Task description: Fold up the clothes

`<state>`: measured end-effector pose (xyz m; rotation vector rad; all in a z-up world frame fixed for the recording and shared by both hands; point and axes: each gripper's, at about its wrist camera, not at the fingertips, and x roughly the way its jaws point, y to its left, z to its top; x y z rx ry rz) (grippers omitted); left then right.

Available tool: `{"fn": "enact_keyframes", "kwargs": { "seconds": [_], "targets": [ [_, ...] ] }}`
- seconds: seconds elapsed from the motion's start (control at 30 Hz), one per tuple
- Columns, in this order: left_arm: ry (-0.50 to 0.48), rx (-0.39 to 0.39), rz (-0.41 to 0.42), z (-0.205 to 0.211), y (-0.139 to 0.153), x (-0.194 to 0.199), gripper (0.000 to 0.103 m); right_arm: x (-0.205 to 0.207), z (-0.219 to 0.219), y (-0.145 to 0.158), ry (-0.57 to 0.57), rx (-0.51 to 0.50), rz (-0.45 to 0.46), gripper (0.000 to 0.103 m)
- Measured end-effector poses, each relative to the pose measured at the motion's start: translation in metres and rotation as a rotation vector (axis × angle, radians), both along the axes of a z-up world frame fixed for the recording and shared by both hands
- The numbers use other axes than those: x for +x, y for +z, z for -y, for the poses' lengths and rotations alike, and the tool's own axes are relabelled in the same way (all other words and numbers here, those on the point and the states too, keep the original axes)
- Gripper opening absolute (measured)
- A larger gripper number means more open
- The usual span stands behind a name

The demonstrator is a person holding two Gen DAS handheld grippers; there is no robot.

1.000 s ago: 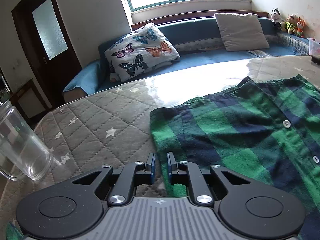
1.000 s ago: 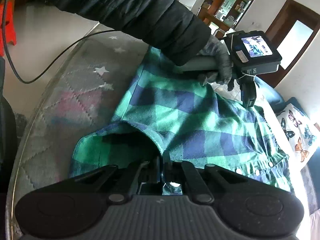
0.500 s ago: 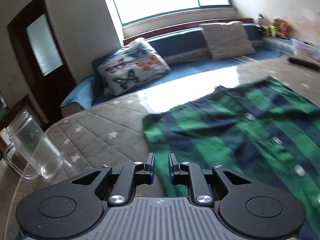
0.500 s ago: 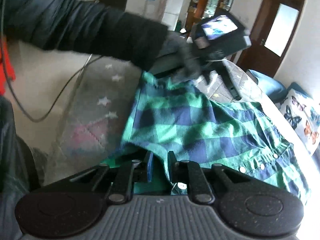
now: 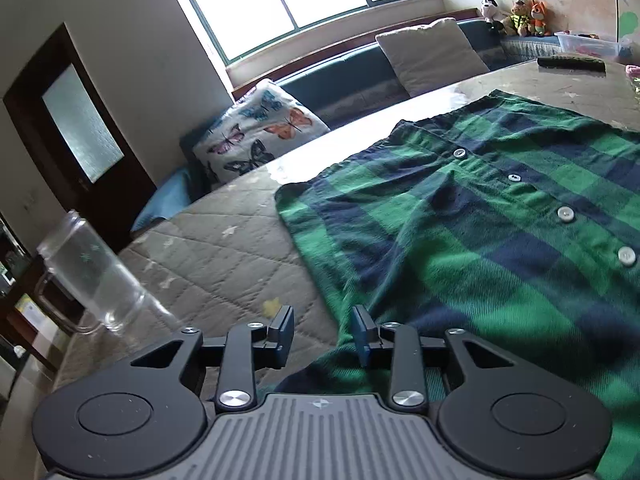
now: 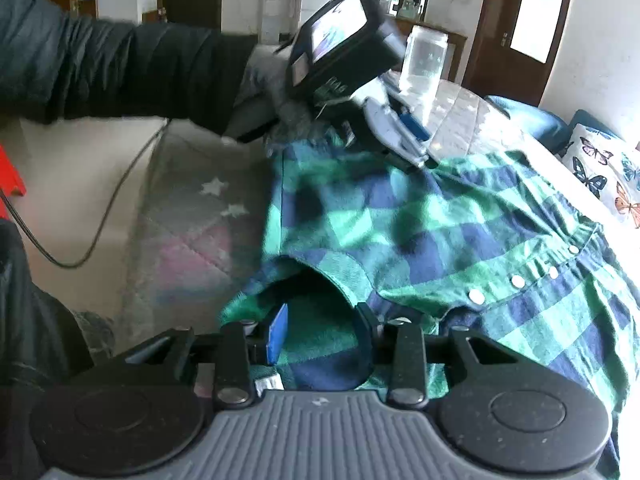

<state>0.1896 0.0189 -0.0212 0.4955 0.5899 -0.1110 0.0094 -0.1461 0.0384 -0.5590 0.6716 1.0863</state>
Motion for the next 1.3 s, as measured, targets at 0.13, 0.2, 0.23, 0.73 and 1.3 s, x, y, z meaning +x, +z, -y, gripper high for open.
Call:
{"fn": "enact_keyframes", "kwargs": {
  "seconds": [0.13,0.2,0.23,0.73,1.3],
  "targets": [
    [0.022,0.006,0.03,-0.004,0.003,-0.01,0.043,0.007,0.008,0.014,-0.07,0.06,0.009,0.041],
    [0.032,-0.012,0.041,-0.005,0.008,-0.015,0.042,0.014,0.01,0.014,-0.128,0.067,0.007,0.041],
    [0.03,-0.02,0.047,-0.005,0.011,-0.019,0.042,0.017,0.012,0.012,-0.151,0.067,0.0,0.041],
    [-0.157,-0.179,-0.021,0.038,0.029,-0.057,0.046,0.038,0.025,-0.019,-0.274,0.117,-0.148,0.059],
    [-0.335,-0.143,-0.082,0.094,0.008,-0.068,0.046,0.01,0.03,-0.015,-0.222,0.09,-0.105,0.06]
  ]
}}
